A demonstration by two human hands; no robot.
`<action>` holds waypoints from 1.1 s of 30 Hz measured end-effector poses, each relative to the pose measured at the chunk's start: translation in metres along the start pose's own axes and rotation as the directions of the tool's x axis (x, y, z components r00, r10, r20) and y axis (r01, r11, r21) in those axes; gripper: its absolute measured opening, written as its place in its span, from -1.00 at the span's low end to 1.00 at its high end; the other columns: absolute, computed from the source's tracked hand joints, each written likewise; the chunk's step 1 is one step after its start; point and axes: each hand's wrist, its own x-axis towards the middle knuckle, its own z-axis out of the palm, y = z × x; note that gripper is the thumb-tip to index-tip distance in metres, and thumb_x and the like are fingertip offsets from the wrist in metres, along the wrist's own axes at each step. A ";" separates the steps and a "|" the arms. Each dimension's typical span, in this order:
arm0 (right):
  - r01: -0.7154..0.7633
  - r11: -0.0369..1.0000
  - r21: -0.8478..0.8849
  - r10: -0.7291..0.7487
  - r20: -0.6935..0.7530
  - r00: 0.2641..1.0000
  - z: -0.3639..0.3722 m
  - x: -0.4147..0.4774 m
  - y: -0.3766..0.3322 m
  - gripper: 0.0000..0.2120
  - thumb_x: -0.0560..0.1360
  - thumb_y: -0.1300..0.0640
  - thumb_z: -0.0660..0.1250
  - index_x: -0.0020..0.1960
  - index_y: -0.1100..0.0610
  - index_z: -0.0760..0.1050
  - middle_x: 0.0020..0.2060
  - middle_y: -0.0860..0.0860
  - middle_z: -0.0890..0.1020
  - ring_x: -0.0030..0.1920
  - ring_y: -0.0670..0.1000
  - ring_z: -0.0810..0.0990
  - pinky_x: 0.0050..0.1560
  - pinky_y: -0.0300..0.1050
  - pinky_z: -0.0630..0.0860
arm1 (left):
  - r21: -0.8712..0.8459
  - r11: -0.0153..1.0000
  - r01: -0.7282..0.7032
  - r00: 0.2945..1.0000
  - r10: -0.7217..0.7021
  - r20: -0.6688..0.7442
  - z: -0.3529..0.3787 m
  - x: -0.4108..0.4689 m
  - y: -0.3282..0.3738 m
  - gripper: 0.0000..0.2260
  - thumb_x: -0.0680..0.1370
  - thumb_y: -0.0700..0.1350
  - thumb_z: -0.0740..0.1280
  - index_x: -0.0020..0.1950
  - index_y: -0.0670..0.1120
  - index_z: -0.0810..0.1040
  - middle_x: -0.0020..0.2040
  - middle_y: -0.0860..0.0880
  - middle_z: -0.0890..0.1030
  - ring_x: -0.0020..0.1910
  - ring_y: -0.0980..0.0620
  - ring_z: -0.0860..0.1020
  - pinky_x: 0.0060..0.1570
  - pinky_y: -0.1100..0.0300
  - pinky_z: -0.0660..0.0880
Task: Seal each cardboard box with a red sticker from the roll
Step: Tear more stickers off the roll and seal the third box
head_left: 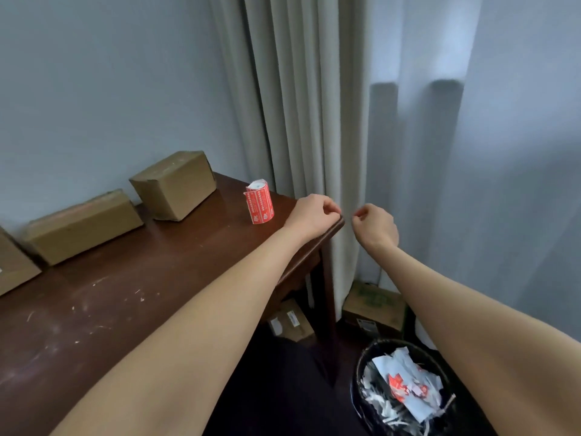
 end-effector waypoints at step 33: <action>0.490 0.866 0.102 -0.457 0.563 0.689 0.070 0.032 -0.163 -0.38 0.53 0.24 0.32 0.52 0.02 0.19 0.44 0.14 0.33 0.33 0.19 0.44 0.19 0.03 0.51 | 0.006 0.926 0.377 0.898 -0.364 -0.245 -0.092 0.019 -0.100 -0.64 0.52 -0.10 0.38 0.31 -0.03 0.46 0.25 -0.06 0.55 0.19 -0.05 0.54 0.10 0.04 0.54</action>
